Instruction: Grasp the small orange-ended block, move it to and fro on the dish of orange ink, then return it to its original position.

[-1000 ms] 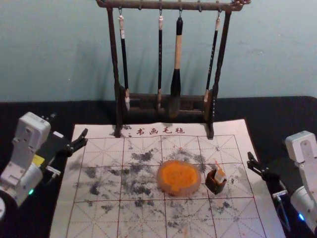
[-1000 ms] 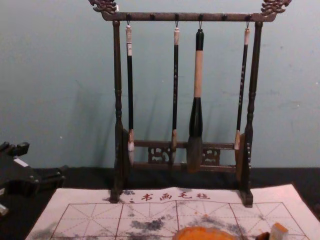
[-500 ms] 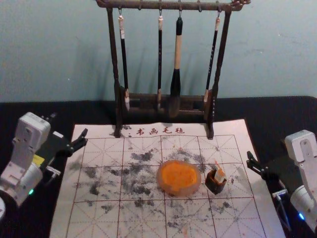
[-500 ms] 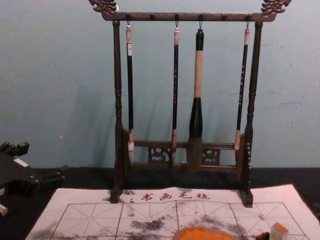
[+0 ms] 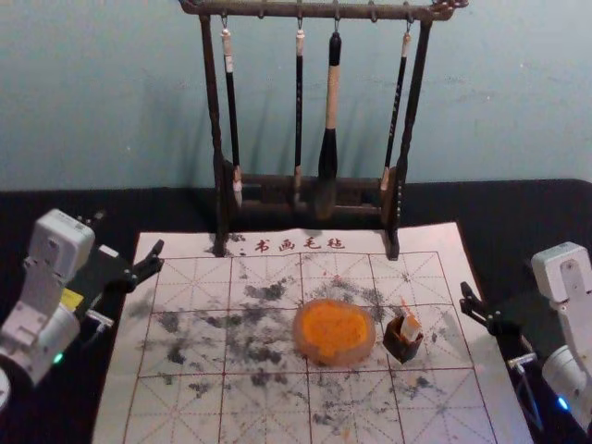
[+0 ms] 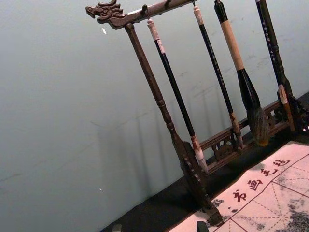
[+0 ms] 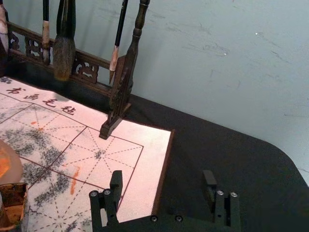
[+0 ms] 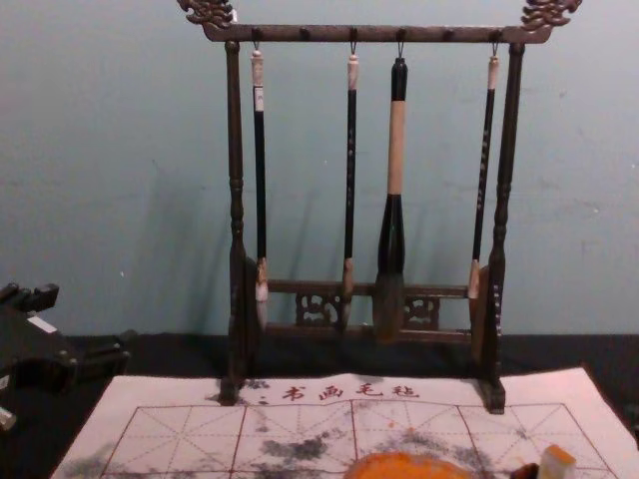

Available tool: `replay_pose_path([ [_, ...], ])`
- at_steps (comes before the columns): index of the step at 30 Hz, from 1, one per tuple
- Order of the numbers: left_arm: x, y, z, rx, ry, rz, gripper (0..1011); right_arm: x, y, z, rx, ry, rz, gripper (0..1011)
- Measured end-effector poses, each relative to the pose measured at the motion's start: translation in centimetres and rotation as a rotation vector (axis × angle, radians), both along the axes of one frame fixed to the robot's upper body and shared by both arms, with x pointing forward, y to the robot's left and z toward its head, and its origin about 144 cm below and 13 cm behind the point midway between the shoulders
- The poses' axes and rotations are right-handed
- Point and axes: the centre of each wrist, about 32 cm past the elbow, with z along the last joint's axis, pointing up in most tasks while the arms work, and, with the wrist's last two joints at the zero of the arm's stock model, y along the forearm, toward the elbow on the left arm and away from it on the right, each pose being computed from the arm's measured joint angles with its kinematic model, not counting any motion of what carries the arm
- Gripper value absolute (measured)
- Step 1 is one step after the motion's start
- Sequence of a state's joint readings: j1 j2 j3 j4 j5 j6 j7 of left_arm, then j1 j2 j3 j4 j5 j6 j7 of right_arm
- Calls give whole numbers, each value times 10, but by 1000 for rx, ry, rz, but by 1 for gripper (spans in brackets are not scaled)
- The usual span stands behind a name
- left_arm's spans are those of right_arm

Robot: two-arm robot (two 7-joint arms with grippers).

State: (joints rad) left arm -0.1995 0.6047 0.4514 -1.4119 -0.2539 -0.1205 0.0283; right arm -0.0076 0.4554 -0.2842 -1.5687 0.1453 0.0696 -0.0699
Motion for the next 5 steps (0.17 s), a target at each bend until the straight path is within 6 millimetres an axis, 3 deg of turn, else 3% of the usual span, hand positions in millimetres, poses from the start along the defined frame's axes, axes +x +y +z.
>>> replay_pose_path([
  [5, 0, 0, 0, 0, 0, 0, 1001, 0, 0, 0, 0, 0, 0, 1002],
])
